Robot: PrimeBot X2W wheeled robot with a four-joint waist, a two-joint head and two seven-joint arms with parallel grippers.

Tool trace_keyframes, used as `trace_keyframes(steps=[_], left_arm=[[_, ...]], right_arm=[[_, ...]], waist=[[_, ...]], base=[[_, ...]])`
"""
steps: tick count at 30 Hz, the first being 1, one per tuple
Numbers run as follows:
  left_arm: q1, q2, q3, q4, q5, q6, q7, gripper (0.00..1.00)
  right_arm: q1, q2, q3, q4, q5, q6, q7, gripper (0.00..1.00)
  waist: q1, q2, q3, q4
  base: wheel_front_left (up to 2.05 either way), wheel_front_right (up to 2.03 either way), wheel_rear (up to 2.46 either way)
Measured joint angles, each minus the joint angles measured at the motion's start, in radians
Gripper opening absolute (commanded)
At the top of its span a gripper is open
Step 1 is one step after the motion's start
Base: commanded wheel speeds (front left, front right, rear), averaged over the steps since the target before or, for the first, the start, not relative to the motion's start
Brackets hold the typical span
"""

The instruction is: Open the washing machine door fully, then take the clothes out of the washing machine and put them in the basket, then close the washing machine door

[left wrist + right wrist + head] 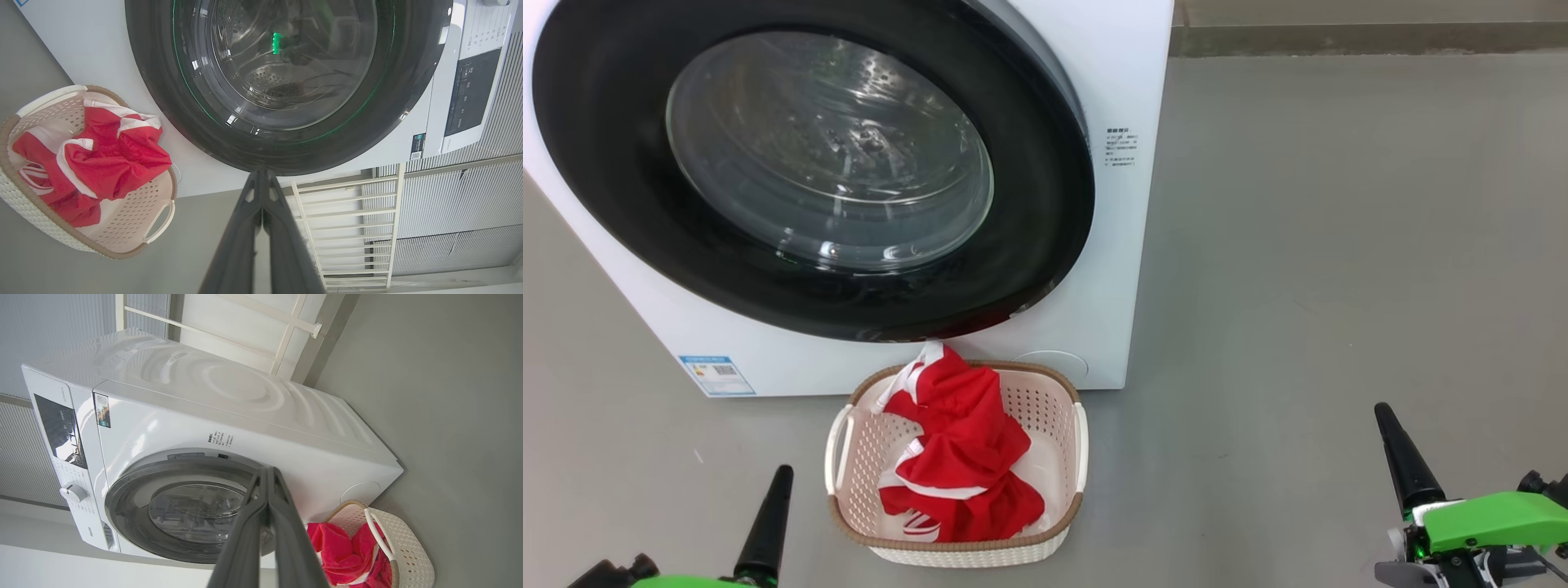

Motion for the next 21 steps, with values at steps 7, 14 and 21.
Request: trace_keyframes(steps=[7,14,21], left_arm=[[-0.003,-0.007,0.010,0.000,-0.064,0.000,0.018,0.00],[-0.012,-0.016,0.018,-0.001,-0.123,0.000,0.038,0.00],[-0.020,-0.021,0.026,-0.002,-0.185,0.000,0.051,0.00]], right_arm=[[-0.005,-0.001,-0.006,-0.001,0.067,0.000,0.018,0.00],[-0.018,-0.001,-0.011,-0.004,0.127,0.000,0.036,0.00],[-0.028,-0.002,-0.019,-0.005,0.190,-0.001,0.053,0.00]], waist=[[0.0000,0.0000,-0.004,-0.002],[0.0000,0.0000,-0.007,-0.004],[0.0000,0.0000,-0.011,-0.005]], base=[[0.00,0.00,0.00],[0.00,0.00,0.00],[0.00,0.00,0.00]])
